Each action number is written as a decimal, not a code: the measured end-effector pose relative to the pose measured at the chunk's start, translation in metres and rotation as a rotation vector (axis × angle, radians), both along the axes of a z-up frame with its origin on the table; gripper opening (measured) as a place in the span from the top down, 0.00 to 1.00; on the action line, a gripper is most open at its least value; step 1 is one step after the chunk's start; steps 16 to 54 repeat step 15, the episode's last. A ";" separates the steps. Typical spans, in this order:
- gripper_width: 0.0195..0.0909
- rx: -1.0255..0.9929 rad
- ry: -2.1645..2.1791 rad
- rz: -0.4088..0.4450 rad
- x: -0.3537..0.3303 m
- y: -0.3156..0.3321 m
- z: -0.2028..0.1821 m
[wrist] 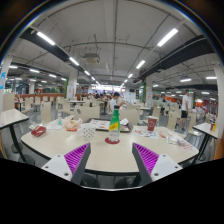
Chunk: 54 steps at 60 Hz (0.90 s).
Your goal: Pour water
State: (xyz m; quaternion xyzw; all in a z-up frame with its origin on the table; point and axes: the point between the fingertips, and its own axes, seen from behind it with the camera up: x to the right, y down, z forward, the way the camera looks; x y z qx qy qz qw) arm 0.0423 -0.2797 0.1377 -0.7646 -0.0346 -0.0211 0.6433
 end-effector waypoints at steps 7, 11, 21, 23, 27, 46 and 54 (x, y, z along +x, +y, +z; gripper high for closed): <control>0.09 0.006 -0.023 0.014 -0.011 -0.019 -0.001; 0.09 -0.008 -0.027 0.021 -0.014 -0.027 -0.006; 0.10 -0.007 -0.040 0.024 -0.016 -0.025 -0.005; 0.10 -0.007 -0.040 0.024 -0.016 -0.025 -0.005; 0.10 -0.007 -0.040 0.024 -0.016 -0.025 -0.005; 0.10 -0.007 -0.040 0.024 -0.016 -0.025 -0.005; 0.10 -0.007 -0.040 0.024 -0.016 -0.025 -0.005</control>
